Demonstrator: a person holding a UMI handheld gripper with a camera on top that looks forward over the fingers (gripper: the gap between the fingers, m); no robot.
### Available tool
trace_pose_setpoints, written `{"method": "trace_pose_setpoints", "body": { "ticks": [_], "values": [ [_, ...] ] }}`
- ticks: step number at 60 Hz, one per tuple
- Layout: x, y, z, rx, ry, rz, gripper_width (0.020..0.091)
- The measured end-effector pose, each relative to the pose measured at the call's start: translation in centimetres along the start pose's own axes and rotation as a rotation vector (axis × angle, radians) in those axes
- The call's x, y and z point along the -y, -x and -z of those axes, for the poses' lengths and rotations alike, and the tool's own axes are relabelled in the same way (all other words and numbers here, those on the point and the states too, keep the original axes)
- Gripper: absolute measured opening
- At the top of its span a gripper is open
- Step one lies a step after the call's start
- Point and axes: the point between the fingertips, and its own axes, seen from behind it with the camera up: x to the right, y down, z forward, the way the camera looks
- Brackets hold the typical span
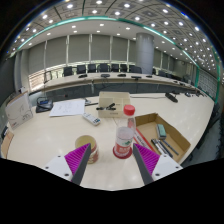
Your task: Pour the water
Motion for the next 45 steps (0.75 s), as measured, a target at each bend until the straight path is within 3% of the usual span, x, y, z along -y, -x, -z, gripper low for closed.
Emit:
{"method": "trace_pose_setpoints", "body": {
  "ticks": [11, 22, 39, 45],
  "values": [
    [-0.3, 5.2, 10.5, 0.008, 0.059, 0.003, 0.0861],
    [-0.6, 9.0, 17.7, 0.006, 0.060, 0.010, 0.0859],
    [-1.0, 11.1, 21.9, -0.011, 0.044, 0.023, 0.0860],
    [-1.6, 11.4, 22.4, -0.012, 0.070, 0.018, 0.0859]
  ]
}}
